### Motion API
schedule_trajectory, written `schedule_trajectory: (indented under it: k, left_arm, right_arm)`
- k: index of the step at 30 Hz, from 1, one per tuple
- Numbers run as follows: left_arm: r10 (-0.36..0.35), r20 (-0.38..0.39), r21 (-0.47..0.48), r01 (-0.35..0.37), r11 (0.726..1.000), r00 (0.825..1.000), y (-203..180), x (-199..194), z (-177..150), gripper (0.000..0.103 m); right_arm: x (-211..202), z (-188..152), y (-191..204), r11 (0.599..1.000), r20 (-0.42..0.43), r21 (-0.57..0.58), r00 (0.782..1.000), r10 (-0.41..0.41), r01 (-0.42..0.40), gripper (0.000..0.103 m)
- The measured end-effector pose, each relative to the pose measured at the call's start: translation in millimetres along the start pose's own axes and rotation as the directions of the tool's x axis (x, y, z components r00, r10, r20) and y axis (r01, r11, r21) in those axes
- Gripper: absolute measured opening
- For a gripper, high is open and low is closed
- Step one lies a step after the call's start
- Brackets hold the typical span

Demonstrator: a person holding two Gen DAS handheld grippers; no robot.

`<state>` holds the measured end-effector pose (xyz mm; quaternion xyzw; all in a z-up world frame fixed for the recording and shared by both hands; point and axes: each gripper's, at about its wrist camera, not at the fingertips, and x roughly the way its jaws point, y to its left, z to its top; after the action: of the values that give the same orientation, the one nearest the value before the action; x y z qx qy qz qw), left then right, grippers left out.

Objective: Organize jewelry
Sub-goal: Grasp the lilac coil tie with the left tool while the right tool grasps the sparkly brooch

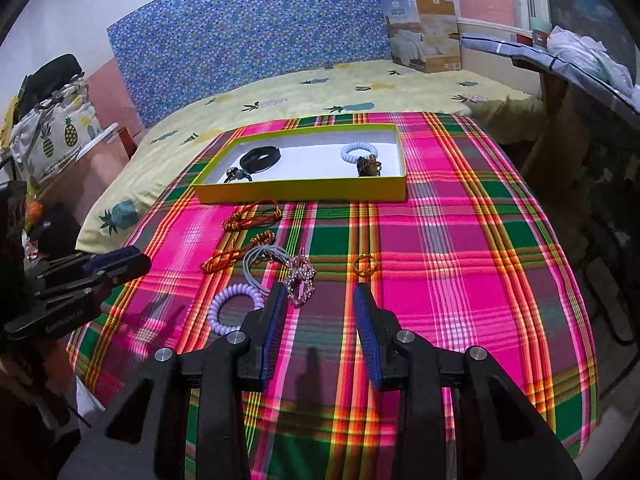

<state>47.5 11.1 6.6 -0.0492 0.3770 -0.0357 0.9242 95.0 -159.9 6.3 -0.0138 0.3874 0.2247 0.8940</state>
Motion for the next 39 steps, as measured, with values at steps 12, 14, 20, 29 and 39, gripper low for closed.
schedule_trajectory:
  k: [12, 14, 20, 29, 39]
  left_arm:
    - [-0.037, -0.042, 0.023, 0.038, 0.999, 0.998, -16.9, 18.3, -4.5, 0.026]
    - [-0.043, -0.052, 0.026, 0.044, 0.999, 0.998, -19.8, 22.9, -4.9, 0.026]
    - [-0.067, -0.081, 0.036, 0.07, 0.997, 0.994, -27.3, 37.3, -6.5, 0.026]
    - [-0.075, -0.128, 0.075, 0.085, 0.994, 0.989, -40.3, 60.1, -8.3, 0.026]
    - [-0.006, -0.099, 0.136, 0.019, 0.99, 0.995, -43.4, 59.9, -10.9, 0.01]
  right_arm:
    - [10.2, -2.7, -2.6, 1.0, -0.019, 0.009, 1.0, 0.01, -0.01, 0.035]
    - [13.2, -3.0, -2.4, 1.0, -0.026, 0.007, 1.0, 0.015, -0.015, 0.035]
    - [24.4, -4.7, -0.8, 1.0, -0.048, 0.003, 0.998, 0.03, -0.03, 0.035]
    - [34.3, -4.8, -2.4, 0.999, -0.069, 0.004, 0.997, 0.04, -0.04, 0.035]
    - [47.1, -1.8, 4.2, 0.998, -0.088, -0.022, 0.994, 0.062, -0.064, 0.035]
